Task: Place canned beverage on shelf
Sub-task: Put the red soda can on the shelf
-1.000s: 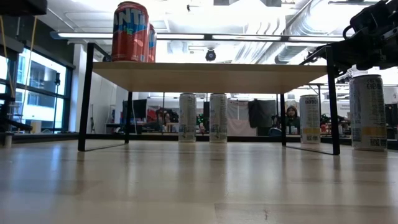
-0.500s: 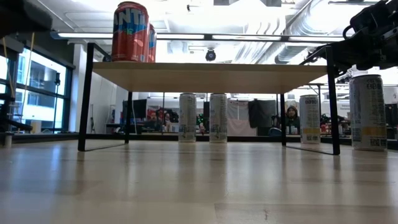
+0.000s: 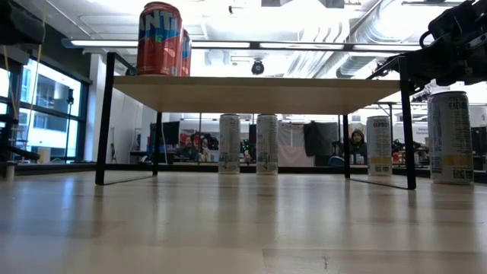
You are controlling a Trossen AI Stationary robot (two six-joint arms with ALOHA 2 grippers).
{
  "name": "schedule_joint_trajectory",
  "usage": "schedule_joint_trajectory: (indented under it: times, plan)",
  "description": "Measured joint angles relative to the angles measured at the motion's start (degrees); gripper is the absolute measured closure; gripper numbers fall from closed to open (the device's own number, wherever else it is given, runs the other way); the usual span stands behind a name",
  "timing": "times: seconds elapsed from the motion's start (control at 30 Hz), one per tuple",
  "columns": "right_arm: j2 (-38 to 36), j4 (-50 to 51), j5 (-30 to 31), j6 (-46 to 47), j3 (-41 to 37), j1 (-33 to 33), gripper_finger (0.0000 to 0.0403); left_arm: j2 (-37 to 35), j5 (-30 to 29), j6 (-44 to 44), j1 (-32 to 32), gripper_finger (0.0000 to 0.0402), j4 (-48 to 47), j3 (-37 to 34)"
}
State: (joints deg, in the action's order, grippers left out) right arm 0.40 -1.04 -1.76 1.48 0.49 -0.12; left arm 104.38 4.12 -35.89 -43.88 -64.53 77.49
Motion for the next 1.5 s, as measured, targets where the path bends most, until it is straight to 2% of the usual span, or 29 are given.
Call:
schedule_joint_trajectory:
  times: [0.33, 0.47, 0.7, 0.83, 0.93, 1.03, 1.2, 1.3, 1.5]
  plan:
    - [0.0, 0.0, 0.0, 0.0, 0.0, 0.0, 0.0402, -2.2, 0.0, -3.1, -0.6, 0.0033, -2.5, 0.0]
    - [0.0, 0.0, 0.0, 0.0, 0.0, 0.0, 0.0402, -6.5, -3.2, -6.6, -2.2, 0.0033, -1.5, 0.0]
    - [0.0, 0.0, 0.0, 0.0, 0.0, 0.0, 0.0402, -14.9, -12.1, -18.1, -8.6, 0.0033, -0.4, 0.1]
    - [0.0, 0.0, 0.0, 0.0, 0.0, 0.0, 0.0402, -19.4, -21.8, -25.9, -13.2, 0.0034, -1.2, 0.1]
    - [0.0, 0.0, 0.0, 0.0, 0.0, 0.0, 0.0402, -22.7, -29.1, -34.2, -16.4, 0.0034, -5.2, 0.1]
    - [0.0, 0.0, 0.0, 0.0, 0.0, 0.0, 0.0402, -25.5, -32.8, -41.5, -18.7, 0.0034, -9.8, 0.1]
    - [0.0, 0.0, 0.0, 0.0, 0.0, 0.0, 0.0402, -27.2, -38.1, -46.4, -20.5, 0.0035, -10.6, 0.1]
    - [0.0, 0.0, 0.0, 0.0, 0.0, 0.0, 0.0402, -27.0, -37.7, -46.8, -19.8, 0.0036, -10.4, 0.1]
    - [0.0, 0.0, 0.0, 0.0, 0.0, 0.0, 0.0402, -26.4, -32.8, -46.1, -17.2, 0.0036, -10.2, 0.0]
